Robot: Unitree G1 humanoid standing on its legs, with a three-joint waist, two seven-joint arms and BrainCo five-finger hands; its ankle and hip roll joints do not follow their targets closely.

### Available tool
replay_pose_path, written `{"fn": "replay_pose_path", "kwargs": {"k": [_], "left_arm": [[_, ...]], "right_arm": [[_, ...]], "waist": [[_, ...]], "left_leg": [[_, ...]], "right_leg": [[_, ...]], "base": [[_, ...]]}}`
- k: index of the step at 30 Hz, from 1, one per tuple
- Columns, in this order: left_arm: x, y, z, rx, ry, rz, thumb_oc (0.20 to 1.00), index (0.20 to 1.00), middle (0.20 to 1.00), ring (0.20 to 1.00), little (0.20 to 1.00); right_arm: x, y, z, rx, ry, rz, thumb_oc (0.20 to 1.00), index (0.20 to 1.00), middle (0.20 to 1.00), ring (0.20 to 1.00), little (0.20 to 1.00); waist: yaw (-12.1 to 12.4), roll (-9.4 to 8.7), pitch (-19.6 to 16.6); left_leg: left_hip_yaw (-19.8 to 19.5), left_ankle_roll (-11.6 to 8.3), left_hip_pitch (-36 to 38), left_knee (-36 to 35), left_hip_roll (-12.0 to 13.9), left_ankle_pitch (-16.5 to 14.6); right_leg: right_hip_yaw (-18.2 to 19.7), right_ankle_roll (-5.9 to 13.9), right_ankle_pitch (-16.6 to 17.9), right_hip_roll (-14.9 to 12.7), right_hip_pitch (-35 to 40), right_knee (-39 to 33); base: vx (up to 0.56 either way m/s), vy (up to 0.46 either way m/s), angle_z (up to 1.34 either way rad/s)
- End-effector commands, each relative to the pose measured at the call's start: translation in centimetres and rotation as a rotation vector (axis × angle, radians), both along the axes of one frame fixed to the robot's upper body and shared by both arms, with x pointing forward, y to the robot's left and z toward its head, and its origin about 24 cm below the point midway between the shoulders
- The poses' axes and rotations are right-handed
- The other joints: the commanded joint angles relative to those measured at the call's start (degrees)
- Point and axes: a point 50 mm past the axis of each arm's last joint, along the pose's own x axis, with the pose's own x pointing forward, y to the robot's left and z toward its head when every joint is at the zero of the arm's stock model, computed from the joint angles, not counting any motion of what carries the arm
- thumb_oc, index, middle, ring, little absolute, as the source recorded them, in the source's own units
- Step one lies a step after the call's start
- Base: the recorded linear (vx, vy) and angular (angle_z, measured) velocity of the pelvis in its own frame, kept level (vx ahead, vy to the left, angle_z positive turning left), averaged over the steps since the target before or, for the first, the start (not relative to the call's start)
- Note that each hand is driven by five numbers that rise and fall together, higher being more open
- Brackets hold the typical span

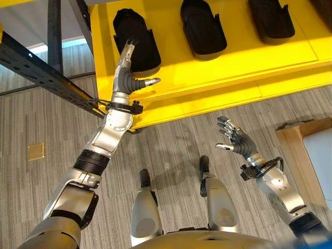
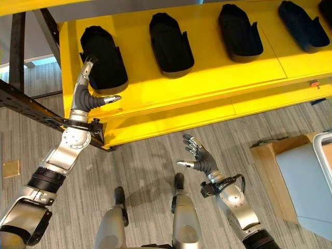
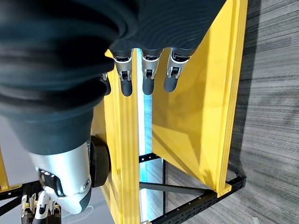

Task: Move parts from the plastic box to the shelf.

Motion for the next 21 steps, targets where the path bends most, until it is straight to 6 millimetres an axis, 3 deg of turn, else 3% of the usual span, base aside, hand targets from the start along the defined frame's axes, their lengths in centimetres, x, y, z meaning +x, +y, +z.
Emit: {"fn": "replay_pose_path", "kwargs": {"k": [1, 9, 13, 21], "left_arm": [[-0.3, -0.3, 0.9, 0.129, -0.084, 0.017, 1.0, 1.0, 1.0, 1.0, 1.0], [0.1, -1.7, -1.9, 0.294, -0.016, 0.024, 1.0, 1.0, 1.0, 1.0, 1.0], [0.5, -0.8, -3.8, 0.308, 0.073, 0.075, 1.0, 1.0, 1.0, 1.0, 1.0], [1.6, 1.4, -5.0, 0.35, 0.159, 0.185, 1.0, 1.0, 1.0, 1.0, 1.0]], "right_arm": [[0.0, 0.5, 2.8, 0.056, -0.156, 0.0, 1.0, 1.0, 1.0, 1.0, 1.0], [0.1, 0.5, 3.1, 0.044, -0.18, -0.012, 1.0, 1.0, 1.0, 1.0, 1.0], [0.1, 0.5, 3.2, 0.039, -0.184, -0.02, 1.0, 1.0, 1.0, 1.0, 1.0], [-0.4, 0.0, 3.1, 0.031, -0.18, -0.025, 1.0, 1.0, 1.0, 1.0, 1.0]], "waist": [[0.1, -2.01, -1.6], [0.1, -2.41, -0.4], [-0.1, -2.6, 0.3], [-0.8, -2.8, 1.3]], "left_leg": [[0.2, 0.36, -1.2, 2.9, 2.0, 0.4], [0.4, 0.62, -1.7, 2.9, 1.8, 0.6], [0.7, 0.82, -2.1, 2.9, 1.7, 0.7], [1.0, 0.71, -3.5, 4.2, 1.8, 0.4]], "right_leg": [[1.1, 3.84, -3.5, -3.2, 3.8, 2.3], [1.6, 3.9, -3.6, -3.1, 2.9, 2.6], [1.9, 3.91, -3.5, -3.2, 2.0, 2.8], [2.6, 3.82, -3.6, -3.2, 0.3, 3.9]], "base": [[0.01, -0.002, -0.12], [0.01, 0.001, -0.04], [0.01, 0.001, -0.02], [0.0, 0.0, -0.03]]}}
